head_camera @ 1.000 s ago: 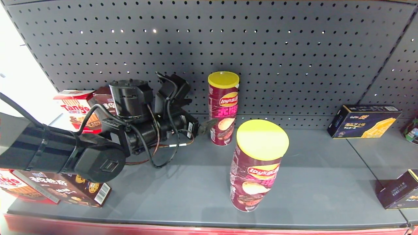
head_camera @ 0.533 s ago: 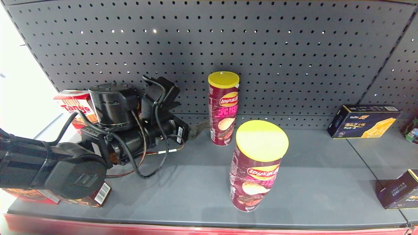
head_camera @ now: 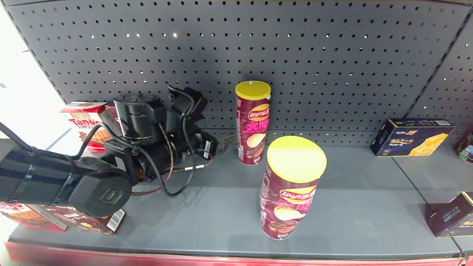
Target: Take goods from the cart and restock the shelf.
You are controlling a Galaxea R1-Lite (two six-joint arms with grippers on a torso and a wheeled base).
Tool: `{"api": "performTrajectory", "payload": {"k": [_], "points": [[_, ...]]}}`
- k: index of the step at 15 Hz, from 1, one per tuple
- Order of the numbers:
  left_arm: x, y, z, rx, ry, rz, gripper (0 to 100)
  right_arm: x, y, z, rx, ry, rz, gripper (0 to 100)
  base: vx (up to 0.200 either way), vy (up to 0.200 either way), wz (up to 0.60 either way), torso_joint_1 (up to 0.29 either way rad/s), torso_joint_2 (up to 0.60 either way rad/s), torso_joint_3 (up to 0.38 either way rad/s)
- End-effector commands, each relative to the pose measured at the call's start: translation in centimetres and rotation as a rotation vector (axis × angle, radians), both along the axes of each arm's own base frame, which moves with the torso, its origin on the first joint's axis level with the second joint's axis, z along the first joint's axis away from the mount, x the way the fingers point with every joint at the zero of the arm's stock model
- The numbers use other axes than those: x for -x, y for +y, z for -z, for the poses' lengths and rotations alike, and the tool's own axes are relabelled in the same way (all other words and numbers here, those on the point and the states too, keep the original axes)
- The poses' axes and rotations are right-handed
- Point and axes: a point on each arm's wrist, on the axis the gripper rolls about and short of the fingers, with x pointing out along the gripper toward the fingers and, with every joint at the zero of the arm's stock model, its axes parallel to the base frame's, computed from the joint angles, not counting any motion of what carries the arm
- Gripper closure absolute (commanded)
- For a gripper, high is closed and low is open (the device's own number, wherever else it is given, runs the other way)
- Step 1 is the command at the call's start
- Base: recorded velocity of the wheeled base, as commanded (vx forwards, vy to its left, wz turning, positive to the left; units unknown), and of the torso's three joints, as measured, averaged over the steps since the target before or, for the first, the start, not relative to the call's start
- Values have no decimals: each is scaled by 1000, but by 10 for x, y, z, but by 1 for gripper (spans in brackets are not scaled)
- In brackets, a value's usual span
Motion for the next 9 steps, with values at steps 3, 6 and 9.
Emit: {"api": "performTrajectory", "payload": {"k": [3, 6, 9], "points": [[-11, -6, 9, -8, 16, 0, 0, 0, 0, 0, 1, 0, -1, 0, 0, 0, 0, 0, 0, 0], [-13, -10, 9, -11, 22, 7, 0, 0, 0, 0, 1, 0, -1, 0, 0, 0, 0, 0, 0, 0], [-16, -13, 5, -7, 14, 11, 0, 0, 0, 0, -1, 1, -1, 0, 0, 0, 0, 0, 0, 0]]}}
